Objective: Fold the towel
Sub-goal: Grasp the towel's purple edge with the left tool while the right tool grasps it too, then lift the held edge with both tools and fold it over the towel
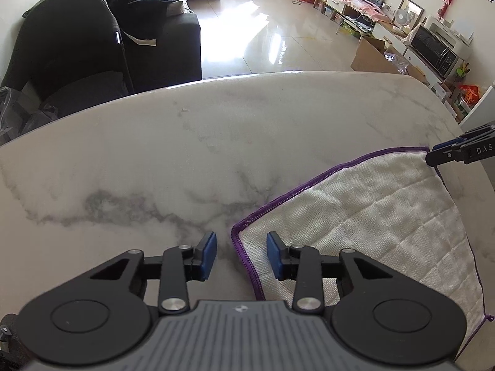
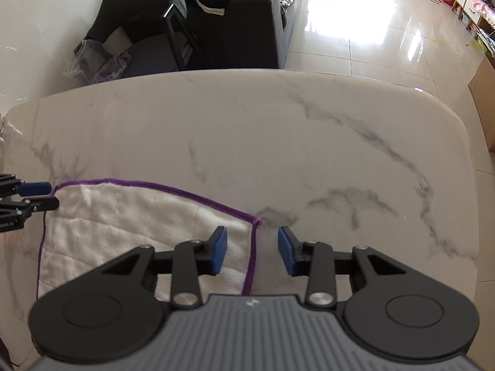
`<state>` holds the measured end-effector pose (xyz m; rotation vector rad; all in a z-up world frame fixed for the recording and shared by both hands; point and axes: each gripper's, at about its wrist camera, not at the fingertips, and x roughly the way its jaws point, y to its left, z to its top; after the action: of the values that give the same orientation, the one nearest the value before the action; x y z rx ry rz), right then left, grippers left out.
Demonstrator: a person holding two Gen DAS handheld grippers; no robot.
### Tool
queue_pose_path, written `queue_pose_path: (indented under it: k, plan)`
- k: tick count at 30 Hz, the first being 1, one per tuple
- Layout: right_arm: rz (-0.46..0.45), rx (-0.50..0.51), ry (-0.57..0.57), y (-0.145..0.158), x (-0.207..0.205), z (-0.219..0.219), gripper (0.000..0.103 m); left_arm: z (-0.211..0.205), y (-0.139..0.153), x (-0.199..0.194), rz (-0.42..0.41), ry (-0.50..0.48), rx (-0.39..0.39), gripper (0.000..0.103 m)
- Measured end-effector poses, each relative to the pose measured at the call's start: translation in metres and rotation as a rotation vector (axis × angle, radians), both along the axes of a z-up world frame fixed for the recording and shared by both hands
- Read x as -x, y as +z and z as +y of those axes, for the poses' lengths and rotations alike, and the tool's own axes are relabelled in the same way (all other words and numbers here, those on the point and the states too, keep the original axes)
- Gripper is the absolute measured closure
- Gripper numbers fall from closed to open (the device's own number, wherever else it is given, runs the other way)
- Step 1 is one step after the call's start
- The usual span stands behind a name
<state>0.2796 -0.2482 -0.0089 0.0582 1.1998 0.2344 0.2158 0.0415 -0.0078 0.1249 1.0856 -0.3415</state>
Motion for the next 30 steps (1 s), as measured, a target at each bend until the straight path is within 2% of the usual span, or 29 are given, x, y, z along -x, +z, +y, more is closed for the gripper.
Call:
queue_pose_path:
  k: [1, 3, 5, 9, 12, 24, 30]
  plan:
    - [-0.001, 0.000, 0.001, 0.000, 0.000, 0.001, 0.068, 0.000, 0.000, -0.001, 0.001, 0.001, 0.000, 0.075]
    - [-0.002, -0.001, 0.002, 0.000, -0.001, 0.003, 0.070, 0.000, 0.000, -0.002, 0.003, -0.001, 0.006, 0.086]
    - [-0.003, -0.002, 0.003, 0.000, -0.002, 0.005, 0.074, -0.001, 0.000, -0.004, 0.011, -0.008, 0.018, 0.088]
    - [-0.013, -0.004, 0.006, 0.002, 0.001, 0.007, 0.091, -0.004, -0.001, -0.004, 0.010, -0.015, 0.019, 0.093]
    - [-0.027, -0.007, 0.008, 0.006, 0.007, 0.007, 0.096, -0.003, -0.001, -0.004, 0.004, -0.007, 0.026, 0.096]
    - [-0.081, -0.020, 0.020, 0.025, 0.025, 0.003, 0.098, 0.001, 0.017, 0.024, -0.056, -0.017, 0.053, 0.097]
    - [-0.113, -0.019, 0.044, 0.038, 0.051, 0.004, 0.098, 0.001, 0.030, 0.048, -0.091, -0.040, 0.058, 0.097]
